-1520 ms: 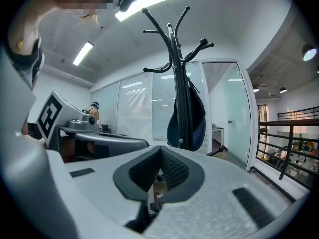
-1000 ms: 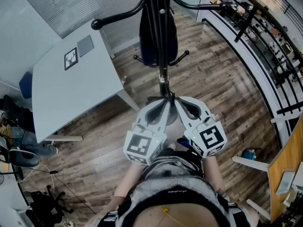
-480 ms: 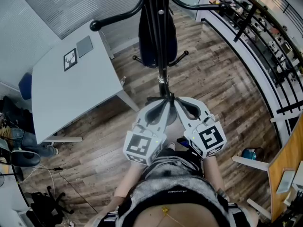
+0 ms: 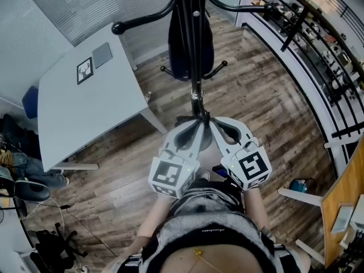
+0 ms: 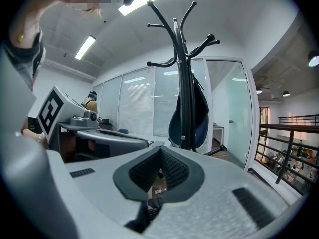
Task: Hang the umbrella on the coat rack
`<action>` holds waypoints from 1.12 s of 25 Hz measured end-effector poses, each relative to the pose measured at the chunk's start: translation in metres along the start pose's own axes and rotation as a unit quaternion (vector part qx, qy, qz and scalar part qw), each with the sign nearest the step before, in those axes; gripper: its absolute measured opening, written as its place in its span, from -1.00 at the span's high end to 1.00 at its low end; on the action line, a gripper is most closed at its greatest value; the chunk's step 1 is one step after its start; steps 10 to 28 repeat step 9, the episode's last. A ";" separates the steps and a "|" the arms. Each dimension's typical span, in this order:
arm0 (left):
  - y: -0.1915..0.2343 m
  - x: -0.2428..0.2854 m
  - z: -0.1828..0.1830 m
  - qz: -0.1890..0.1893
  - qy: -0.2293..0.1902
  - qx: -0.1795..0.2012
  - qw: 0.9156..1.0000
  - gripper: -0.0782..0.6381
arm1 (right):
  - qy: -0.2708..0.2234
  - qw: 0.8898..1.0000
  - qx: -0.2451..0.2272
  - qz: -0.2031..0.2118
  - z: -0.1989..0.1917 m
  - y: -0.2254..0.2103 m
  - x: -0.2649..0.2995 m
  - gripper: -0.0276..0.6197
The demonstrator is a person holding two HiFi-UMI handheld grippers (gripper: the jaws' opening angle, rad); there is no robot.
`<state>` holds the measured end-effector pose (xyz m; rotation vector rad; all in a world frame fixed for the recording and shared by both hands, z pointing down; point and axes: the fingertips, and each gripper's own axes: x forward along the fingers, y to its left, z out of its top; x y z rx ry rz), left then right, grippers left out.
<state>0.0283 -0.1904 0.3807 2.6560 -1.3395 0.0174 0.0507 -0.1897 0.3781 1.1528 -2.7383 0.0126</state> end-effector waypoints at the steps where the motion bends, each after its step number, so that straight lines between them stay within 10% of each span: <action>1: 0.000 0.000 0.000 0.001 0.000 0.000 1.000 0.75 | 0.000 1.000 -0.001 0.000 0.000 0.000 0.000 0.92; 28: 0.003 -0.004 0.002 0.003 -0.001 -0.003 1.000 0.75 | 0.006 1.000 -0.008 0.001 0.000 0.003 0.002 0.92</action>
